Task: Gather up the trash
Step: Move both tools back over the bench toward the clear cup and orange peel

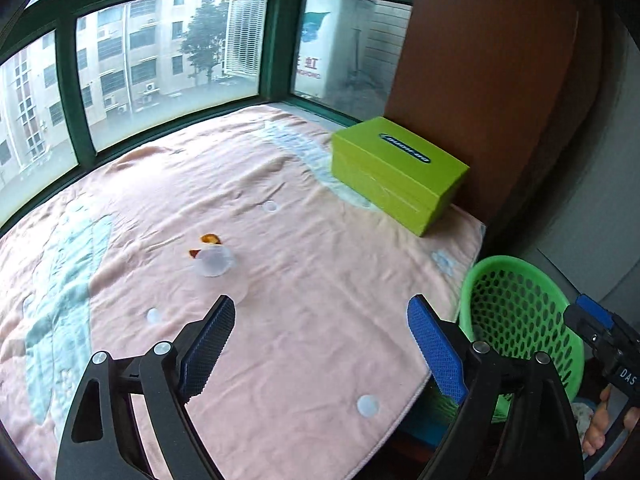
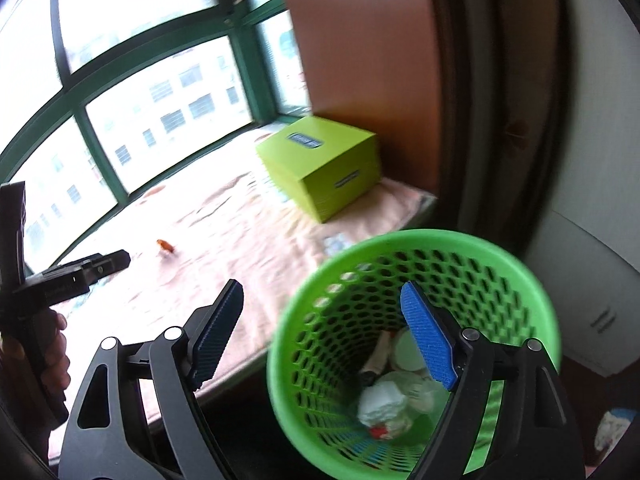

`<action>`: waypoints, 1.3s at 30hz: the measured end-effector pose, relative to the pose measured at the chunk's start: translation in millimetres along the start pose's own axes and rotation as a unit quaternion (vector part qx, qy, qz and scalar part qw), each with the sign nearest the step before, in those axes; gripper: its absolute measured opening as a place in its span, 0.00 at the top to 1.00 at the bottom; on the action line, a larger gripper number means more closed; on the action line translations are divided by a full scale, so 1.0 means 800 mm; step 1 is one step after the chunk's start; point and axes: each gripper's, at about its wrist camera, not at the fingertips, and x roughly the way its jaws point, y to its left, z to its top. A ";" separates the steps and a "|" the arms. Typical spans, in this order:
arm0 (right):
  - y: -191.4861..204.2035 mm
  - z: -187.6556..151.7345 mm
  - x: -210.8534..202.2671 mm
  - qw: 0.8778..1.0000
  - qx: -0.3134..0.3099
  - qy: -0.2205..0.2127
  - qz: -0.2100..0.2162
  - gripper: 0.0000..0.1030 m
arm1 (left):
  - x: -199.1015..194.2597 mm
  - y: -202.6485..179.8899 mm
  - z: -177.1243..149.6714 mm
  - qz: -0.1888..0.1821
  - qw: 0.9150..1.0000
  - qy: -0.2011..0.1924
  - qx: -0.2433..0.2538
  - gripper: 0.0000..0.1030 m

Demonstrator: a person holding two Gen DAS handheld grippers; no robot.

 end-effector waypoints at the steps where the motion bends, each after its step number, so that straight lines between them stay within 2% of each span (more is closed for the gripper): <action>1: 0.008 0.001 0.006 1.000 -0.006 0.003 0.005 0.22 | -0.001 0.010 0.000 0.006 1.000 -0.001 -0.006 0.17; 13: 0.112 0.005 0.090 0.994 -0.061 0.058 0.074 0.22 | -0.012 0.109 -0.006 0.061 0.996 0.004 -0.061 0.17; 22: 0.180 0.007 0.150 0.985 -0.098 0.090 0.107 0.22 | -0.017 0.166 -0.009 0.092 0.992 0.004 -0.091 0.17; 32: 0.243 0.008 0.218 0.974 -0.133 0.124 0.136 0.22 | -0.020 0.218 -0.015 0.115 0.986 0.007 -0.119 0.17; 39: 0.278 0.010 0.262 0.968 -0.158 0.139 0.139 0.22 | -0.016 0.245 -0.016 0.126 0.983 0.013 -0.133 0.17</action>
